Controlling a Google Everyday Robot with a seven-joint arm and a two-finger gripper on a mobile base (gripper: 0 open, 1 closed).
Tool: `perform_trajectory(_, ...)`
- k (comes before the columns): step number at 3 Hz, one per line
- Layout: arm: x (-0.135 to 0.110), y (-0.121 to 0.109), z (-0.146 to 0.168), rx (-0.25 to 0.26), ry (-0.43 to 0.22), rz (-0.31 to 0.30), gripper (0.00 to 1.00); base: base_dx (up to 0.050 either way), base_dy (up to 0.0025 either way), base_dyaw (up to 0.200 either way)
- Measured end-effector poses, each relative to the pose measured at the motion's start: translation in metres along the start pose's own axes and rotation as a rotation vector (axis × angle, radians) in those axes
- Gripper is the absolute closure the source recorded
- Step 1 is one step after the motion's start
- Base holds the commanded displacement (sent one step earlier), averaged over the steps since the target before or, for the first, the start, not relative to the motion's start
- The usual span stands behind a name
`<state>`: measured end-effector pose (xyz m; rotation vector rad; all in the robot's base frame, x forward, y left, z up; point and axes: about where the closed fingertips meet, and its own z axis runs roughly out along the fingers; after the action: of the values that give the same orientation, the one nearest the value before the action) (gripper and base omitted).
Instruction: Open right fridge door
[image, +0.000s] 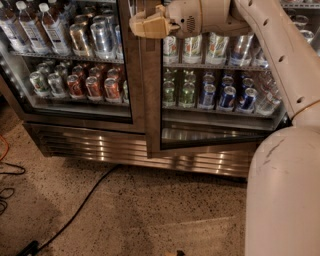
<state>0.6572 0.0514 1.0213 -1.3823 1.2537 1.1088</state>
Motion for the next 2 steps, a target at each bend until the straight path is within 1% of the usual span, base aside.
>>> perform_trajectory(1, 0.0000, 0.0000, 0.0001, 0.000, 0.000, 0.000, 1.00, -0.050, -0.00003, 0.000)
perform_trajectory(2, 0.0000, 0.0000, 0.0001, 0.000, 0.000, 0.000, 1.00, 0.000, 0.00000, 0.000)
